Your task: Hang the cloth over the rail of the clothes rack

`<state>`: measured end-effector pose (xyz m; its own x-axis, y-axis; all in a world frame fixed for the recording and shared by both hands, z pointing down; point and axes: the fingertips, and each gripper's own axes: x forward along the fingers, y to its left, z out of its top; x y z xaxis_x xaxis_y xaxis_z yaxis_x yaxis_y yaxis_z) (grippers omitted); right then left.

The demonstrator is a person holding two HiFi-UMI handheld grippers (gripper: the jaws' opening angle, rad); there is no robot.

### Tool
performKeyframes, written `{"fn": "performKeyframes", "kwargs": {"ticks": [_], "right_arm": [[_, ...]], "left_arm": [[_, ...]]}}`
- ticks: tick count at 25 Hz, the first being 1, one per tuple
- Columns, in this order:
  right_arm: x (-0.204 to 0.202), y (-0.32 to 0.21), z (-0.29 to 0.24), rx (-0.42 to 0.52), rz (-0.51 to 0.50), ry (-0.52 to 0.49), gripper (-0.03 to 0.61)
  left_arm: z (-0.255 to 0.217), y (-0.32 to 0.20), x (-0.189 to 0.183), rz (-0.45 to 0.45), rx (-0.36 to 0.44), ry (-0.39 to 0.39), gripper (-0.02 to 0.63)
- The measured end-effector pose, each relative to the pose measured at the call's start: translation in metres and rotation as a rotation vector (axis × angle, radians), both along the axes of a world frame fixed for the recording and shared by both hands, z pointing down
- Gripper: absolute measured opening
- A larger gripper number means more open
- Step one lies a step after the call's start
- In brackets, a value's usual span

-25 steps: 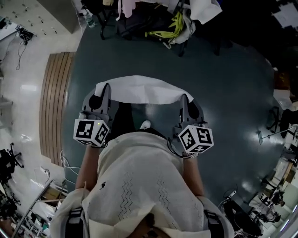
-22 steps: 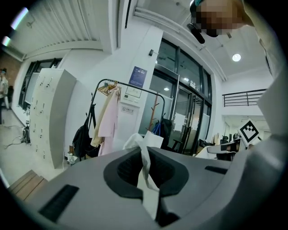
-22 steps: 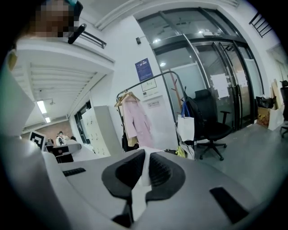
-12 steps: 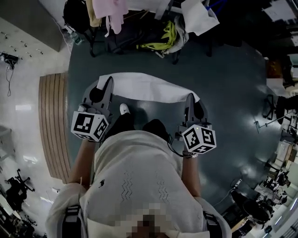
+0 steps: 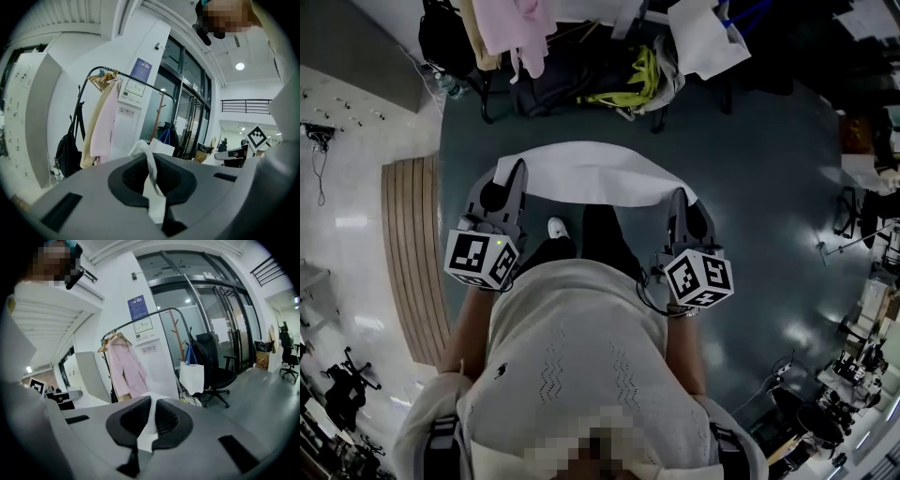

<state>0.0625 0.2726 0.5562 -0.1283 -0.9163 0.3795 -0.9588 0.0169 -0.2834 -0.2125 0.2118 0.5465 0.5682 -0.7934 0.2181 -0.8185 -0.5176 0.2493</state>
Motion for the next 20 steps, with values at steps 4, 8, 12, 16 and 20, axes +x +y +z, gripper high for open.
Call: {"fn": "performKeyframes", "kwargs": {"ticks": [4, 8, 12, 16, 20], "right_arm": [[0.007, -0.053, 0.011, 0.004, -0.04, -0.024, 0.021], [0.016, -0.13, 0.02, 0.008, -0.085, -0.042, 0.021], [0.033, -0.216, 0.019, 0.017, -0.138, -0.048, 0.021], [0.057, -0.29, 0.017, 0.017, -0.196, -0.076, 0.021], [0.07, -0.347, 0.022, 0.012, -0.286, -0.063, 0.021]], "left_arm": [[0.005, -0.036, 0.001, -0.048, -0.007, -0.025, 0.025], [0.005, -0.097, 0.012, -0.096, 0.001, -0.053, 0.025], [-0.002, -0.175, 0.035, -0.109, 0.012, -0.098, 0.025], [-0.006, -0.241, 0.058, -0.164, 0.003, -0.098, 0.025], [0.001, -0.288, 0.077, -0.234, -0.014, -0.076, 0.025]]}}
